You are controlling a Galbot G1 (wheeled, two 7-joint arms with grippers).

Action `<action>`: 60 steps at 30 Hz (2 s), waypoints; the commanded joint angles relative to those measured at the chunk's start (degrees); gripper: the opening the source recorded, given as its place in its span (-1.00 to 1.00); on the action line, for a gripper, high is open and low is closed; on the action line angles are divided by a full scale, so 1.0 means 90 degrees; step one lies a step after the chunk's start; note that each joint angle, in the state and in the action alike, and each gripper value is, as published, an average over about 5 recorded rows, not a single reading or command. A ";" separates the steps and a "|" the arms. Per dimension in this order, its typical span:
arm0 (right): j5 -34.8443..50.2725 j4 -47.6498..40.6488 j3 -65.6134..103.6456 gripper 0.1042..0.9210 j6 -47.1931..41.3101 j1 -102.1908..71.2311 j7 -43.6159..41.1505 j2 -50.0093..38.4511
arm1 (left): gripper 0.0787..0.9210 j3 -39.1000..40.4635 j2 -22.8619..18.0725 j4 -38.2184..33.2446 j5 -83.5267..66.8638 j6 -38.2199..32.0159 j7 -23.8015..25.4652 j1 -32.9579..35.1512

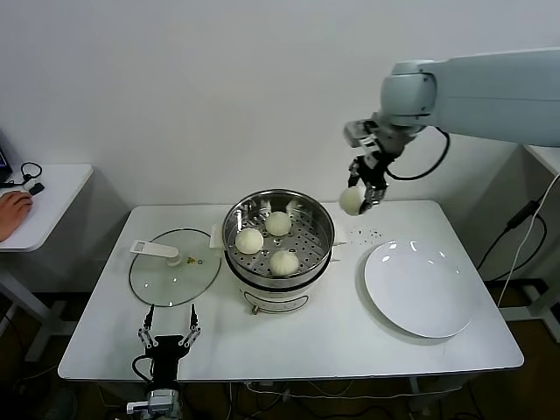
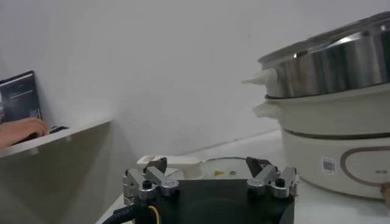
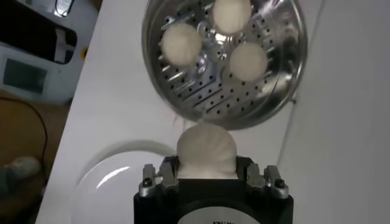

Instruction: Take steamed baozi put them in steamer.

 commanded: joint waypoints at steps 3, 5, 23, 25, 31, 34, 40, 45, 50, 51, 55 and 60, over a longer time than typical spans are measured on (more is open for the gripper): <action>0.0312 -0.0432 0.0635 0.25 -0.0511 -0.1129 0.0483 0.1064 | 0.77 -0.0083 -0.0311 0.0000 -0.0012 0.0008 0.0001 0.0005; 0.0185 -0.0572 0.0709 0.24 -0.0524 -0.1385 0.0526 0.1086 | 0.77 -0.0100 -0.0311 0.0008 -0.0014 0.0005 0.0001 0.0008; -0.0461 -0.1192 0.1050 0.25 -0.0546 -0.2430 0.0705 0.1049 | 0.77 -0.0194 -0.0311 0.0084 -0.0018 -0.0027 -0.0008 -0.0003; -0.0500 -0.1220 0.1053 0.25 -0.0549 -0.2467 0.0716 0.1050 | 0.77 -0.0199 -0.0311 0.0085 -0.0023 -0.0027 -0.0009 -0.0006; -0.0589 -0.1256 0.1083 0.25 -0.0552 -0.2540 0.0757 0.1026 | 0.77 -0.0197 -0.0311 0.0071 -0.0027 -0.0020 -0.0010 -0.0008; -0.0559 -0.1234 0.1094 0.26 -0.0547 -0.2517 0.0751 0.0998 | 0.77 -0.0197 -0.0311 0.0055 -0.0028 -0.0016 -0.0008 -0.0005; -0.0523 -0.1204 0.1073 0.49 -0.0525 -0.2401 0.0709 0.0963 | 0.77 -0.0188 -0.0311 0.0032 -0.0026 -0.0010 -0.0007 -0.0005; -0.0501 -0.1216 0.1088 0.74 -0.0497 -0.2287 0.0701 0.0929 | 0.77 -0.0184 -0.0311 0.0009 -0.0023 -0.0015 -0.0007 0.0008; -0.0350 -0.1107 0.1043 0.76 -0.0432 -0.2025 0.0639 0.0810 | 0.77 -0.0182 -0.0311 -0.0013 -0.0018 -0.0017 -0.0007 0.0019; -0.0291 -0.1068 0.1033 0.76 -0.0425 -0.1953 0.0632 0.0768 | 0.77 -0.0178 -0.0311 -0.0019 -0.0016 -0.0017 -0.0007 0.0021; -0.0087 -0.0842 0.0984 0.76 -0.0422 -0.1626 0.0665 0.0516 | 0.77 -0.0159 -0.0311 -0.0038 -0.0002 -0.0016 -0.0007 0.0027; -0.0060 -0.0410 0.1040 0.76 -0.0478 -0.1250 0.0886 -0.0071 | 0.77 -0.0128 -0.0311 -0.0053 0.0014 -0.0015 -0.0008 0.0031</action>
